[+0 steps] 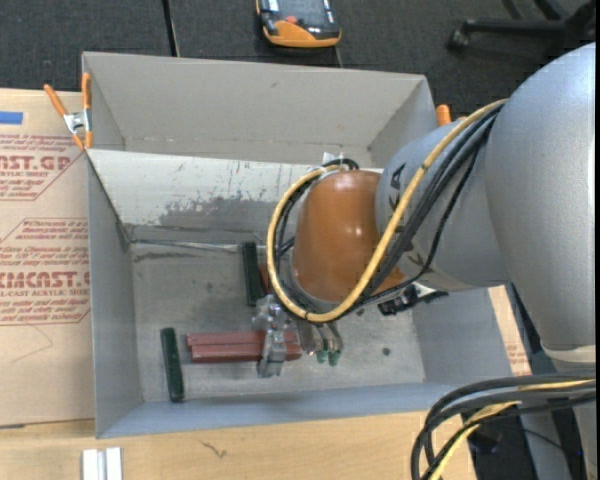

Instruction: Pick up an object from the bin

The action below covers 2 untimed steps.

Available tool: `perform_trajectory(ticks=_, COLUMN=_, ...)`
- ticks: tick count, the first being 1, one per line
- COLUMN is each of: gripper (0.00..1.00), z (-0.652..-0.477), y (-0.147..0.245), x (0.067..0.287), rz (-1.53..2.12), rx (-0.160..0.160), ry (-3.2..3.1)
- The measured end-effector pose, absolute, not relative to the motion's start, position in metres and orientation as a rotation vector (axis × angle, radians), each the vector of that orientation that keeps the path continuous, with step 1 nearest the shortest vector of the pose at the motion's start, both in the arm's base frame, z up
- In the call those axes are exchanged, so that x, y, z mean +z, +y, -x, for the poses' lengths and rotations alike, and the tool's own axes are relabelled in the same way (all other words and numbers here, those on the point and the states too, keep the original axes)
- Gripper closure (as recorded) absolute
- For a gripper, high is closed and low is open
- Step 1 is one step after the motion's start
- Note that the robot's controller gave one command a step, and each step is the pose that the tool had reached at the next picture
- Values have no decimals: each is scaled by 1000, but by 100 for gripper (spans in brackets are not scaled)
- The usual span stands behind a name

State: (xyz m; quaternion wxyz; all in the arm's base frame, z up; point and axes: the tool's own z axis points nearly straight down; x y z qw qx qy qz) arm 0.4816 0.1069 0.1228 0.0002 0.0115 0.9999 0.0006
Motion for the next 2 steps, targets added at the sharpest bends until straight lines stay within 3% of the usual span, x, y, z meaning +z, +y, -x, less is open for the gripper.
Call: perform_trajectory(ticks=2, gripper=100, z=-481, y=107, x=142, rz=-36, rx=2, ry=3142)
